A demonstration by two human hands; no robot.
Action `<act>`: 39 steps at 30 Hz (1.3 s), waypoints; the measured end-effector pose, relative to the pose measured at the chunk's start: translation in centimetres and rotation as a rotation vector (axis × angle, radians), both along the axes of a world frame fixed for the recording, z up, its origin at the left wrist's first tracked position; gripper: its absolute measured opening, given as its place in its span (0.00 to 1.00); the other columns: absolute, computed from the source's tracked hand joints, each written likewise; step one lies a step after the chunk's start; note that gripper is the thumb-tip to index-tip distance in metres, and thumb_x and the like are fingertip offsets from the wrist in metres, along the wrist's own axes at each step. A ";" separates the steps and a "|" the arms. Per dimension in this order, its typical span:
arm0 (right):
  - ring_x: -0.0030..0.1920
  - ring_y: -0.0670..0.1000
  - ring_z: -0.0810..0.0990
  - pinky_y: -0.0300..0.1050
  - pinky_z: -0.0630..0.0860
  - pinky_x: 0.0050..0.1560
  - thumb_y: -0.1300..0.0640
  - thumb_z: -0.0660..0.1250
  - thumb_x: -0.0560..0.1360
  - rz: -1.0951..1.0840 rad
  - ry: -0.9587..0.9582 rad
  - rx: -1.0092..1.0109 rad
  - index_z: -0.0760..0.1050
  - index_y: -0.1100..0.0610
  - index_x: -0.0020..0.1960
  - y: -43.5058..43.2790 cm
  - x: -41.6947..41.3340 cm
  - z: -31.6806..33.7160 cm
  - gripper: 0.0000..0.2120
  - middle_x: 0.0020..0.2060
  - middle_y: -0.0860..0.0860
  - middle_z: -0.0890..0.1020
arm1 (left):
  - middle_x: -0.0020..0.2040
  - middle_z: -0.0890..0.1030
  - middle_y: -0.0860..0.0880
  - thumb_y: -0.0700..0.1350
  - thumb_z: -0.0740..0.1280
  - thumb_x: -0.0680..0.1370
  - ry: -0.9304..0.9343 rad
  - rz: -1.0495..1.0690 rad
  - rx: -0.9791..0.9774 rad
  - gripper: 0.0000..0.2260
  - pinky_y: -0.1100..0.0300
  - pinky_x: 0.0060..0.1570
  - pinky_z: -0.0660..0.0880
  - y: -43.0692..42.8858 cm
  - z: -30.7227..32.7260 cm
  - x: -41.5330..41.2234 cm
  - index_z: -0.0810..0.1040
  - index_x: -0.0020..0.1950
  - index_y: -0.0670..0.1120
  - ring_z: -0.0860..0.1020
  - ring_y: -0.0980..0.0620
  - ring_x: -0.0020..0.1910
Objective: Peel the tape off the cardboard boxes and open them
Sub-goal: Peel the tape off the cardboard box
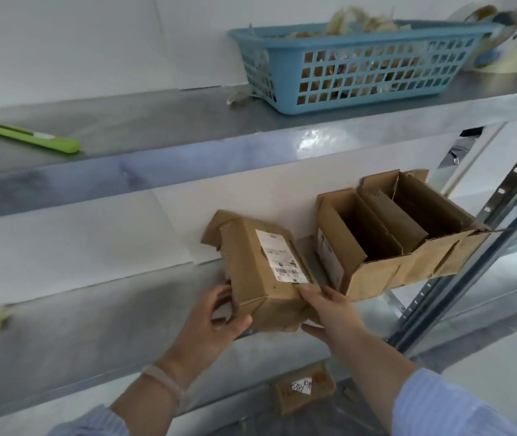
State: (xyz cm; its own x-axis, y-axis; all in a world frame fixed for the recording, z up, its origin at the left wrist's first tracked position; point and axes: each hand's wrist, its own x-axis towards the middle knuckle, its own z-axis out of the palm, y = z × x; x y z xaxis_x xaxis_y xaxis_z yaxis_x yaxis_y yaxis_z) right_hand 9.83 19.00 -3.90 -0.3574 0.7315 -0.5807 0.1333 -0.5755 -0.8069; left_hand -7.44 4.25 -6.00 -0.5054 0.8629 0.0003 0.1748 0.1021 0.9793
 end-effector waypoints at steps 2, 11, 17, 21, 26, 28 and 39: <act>0.53 0.51 0.78 0.52 0.80 0.57 0.51 0.75 0.72 -0.001 -0.025 0.120 0.67 0.56 0.72 -0.3 -0.6 0.0 0.32 0.54 0.48 0.76 | 0.55 0.81 0.57 0.71 0.73 0.59 -0.026 0.038 -0.015 0.36 0.57 0.53 0.78 -0.6 0.1 -0.1 0.73 0.59 0.53 0.78 0.57 0.58; 0.49 0.38 0.77 0.33 0.71 0.43 0.54 0.74 0.73 0.177 -0.216 0.772 0.75 0.46 0.64 -0.1 -1.6 1.9 0.21 0.47 0.35 0.78 | 0.68 0.67 0.51 0.58 0.71 0.71 0.102 0.551 -0.063 0.31 0.52 0.61 0.71 -2.2 1.2 -3.9 0.64 0.71 0.54 0.70 0.50 0.64; 0.61 0.42 0.76 0.46 0.76 0.62 0.60 0.75 0.70 0.382 -0.183 1.054 0.73 0.37 0.61 -1.2 -2.5 1.8 0.27 0.60 0.35 0.76 | 0.73 0.63 0.55 0.64 0.66 0.72 0.369 0.439 -0.108 0.33 0.53 0.67 0.66 -3.2 3.1 -7.3 0.59 0.75 0.61 0.65 0.55 0.70; 0.70 0.39 0.67 0.46 0.68 0.70 0.63 0.77 0.68 0.535 -0.073 1.226 0.72 0.35 0.61 -1.7 -5.4 2.3 0.31 0.64 0.31 0.72 | 0.67 0.74 0.55 0.60 0.68 0.72 0.113 0.371 0.043 0.32 0.68 0.52 0.76 -4.1 4.5 -8.2 0.63 0.74 0.58 0.76 0.60 0.58; 0.72 0.40 0.65 0.43 0.65 0.71 0.64 0.76 0.67 0.632 -0.094 1.360 0.73 0.41 0.58 -2.3 -9.5 2.9 0.28 0.64 0.37 0.73 | 0.54 0.80 0.56 0.55 0.67 0.72 0.111 0.425 0.106 0.17 0.66 0.40 0.78 -6.9 4.4 -9.5 0.69 0.59 0.62 0.80 0.59 0.51; 0.70 0.42 0.67 0.47 0.69 0.70 0.58 0.76 0.69 0.737 -0.217 1.369 0.72 0.42 0.59 -2.6 -10.8 2.9 0.23 0.64 0.37 0.71 | 0.57 0.79 0.55 0.56 0.69 0.73 0.108 0.392 0.044 0.18 0.63 0.43 0.80 -8.0 3.0 -10.6 0.69 0.61 0.62 0.80 0.55 0.55; 0.73 0.57 0.65 0.63 0.67 0.69 0.26 0.55 0.70 0.850 -0.614 1.615 0.55 0.40 0.76 -5.9 -16.7 0.7 0.39 0.74 0.48 0.65 | 0.64 0.73 0.59 0.65 0.68 0.72 0.409 0.256 -0.089 0.27 0.55 0.54 0.79 -8.6 0.1 -13.2 0.66 0.69 0.61 0.75 0.58 0.61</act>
